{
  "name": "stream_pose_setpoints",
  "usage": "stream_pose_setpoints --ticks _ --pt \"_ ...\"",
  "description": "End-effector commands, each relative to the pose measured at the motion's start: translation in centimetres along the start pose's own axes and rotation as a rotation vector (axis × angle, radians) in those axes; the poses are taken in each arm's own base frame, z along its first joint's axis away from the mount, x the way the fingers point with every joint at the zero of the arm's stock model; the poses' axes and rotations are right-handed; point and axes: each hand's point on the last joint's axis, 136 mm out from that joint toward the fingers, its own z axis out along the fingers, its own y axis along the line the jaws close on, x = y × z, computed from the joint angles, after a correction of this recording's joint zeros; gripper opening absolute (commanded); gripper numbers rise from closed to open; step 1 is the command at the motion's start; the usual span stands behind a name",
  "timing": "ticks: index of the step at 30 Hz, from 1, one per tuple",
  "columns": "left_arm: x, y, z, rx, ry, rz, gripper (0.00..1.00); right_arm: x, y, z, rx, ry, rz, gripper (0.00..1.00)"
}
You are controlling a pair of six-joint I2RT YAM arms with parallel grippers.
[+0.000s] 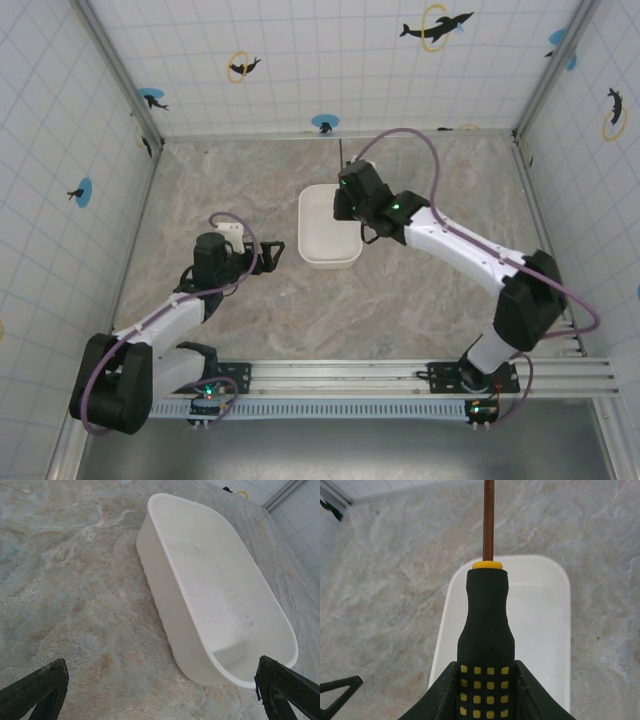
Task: Put the screwdriver in the bin
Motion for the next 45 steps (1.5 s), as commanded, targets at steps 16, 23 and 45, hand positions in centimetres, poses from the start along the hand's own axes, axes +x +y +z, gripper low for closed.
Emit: stream_pose_setpoints --ticks 16,23,45 --pt "-0.2 -0.5 0.2 0.023 -0.011 0.038 0.98 8.4 0.9 7.8 0.041 0.274 0.047 0.1" --pt "-0.1 -0.4 0.3 0.021 -0.004 0.039 0.97 9.9 0.5 9.3 0.06 0.314 0.041 0.1" --pt "-0.1 -0.3 0.6 0.02 0.009 0.043 0.98 12.5 -1.5 12.9 0.115 0.385 0.048 0.19"
